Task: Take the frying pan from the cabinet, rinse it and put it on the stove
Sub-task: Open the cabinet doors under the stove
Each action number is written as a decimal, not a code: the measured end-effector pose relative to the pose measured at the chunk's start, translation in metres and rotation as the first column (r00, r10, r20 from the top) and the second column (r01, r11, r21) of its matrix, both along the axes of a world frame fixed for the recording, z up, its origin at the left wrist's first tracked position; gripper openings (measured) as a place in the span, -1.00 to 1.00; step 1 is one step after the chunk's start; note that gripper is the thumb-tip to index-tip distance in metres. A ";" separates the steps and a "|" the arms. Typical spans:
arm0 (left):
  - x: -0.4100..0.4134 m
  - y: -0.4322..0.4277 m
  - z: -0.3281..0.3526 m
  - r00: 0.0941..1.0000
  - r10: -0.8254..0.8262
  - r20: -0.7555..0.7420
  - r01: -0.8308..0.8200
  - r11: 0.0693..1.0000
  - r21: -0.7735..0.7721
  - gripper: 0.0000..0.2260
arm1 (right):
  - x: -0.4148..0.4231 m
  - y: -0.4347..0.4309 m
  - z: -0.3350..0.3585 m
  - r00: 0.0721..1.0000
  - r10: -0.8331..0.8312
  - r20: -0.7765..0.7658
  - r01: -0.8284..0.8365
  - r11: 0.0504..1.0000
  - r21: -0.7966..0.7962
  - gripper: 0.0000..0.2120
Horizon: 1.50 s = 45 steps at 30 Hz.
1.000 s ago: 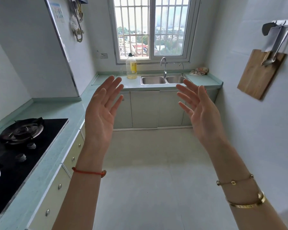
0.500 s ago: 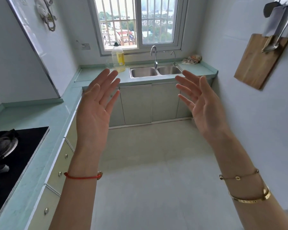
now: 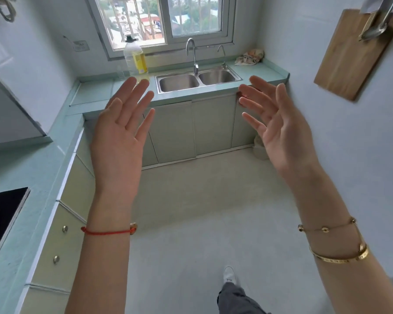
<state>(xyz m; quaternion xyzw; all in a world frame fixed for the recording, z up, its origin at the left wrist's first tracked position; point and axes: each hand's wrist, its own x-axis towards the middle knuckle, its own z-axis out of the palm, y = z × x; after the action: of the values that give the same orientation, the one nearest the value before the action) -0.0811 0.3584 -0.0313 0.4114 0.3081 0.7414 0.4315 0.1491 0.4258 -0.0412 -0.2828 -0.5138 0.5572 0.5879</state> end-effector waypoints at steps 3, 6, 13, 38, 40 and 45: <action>0.013 0.040 0.001 1.000 -0.007 -0.016 0.007 1.000 0.005 -0.60 | 0.010 0.037 0.002 1.000 -0.003 0.010 0.003 1.000 0.010 -0.58; 0.027 0.082 0.003 1.000 -0.013 -0.020 0.013 1.000 0.010 -0.59 | 0.023 0.077 0.006 1.000 -0.002 0.009 0.002 1.000 0.002 -0.58; 0.049 0.162 -0.001 1.000 -0.021 -0.012 0.021 1.000 0.011 -0.57 | 0.044 0.161 0.005 0.999 0.033 0.038 -0.032 0.999 -0.029 -0.60; 0.074 0.491 -0.010 0.998 -0.051 0.021 0.051 0.999 0.000 -0.58 | 0.069 0.479 0.002 0.998 -0.003 0.057 0.005 0.999 -0.036 -0.56; 0.078 0.519 -0.008 0.998 -0.058 0.015 0.058 0.998 0.001 -0.58 | 0.073 0.506 0.004 0.998 -0.015 0.062 0.017 0.999 -0.027 -0.56; 0.090 0.581 -0.005 0.998 -0.060 0.004 0.060 0.998 -0.012 -0.57 | 0.088 0.568 0.003 0.998 -0.030 0.049 0.031 0.999 -0.024 -0.56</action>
<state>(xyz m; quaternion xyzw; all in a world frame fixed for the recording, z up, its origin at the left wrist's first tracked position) 0.0087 0.9392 -0.0366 0.4167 0.2994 0.7269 0.4564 0.2373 0.9943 -0.0385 -0.3114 -0.5168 0.5475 0.5799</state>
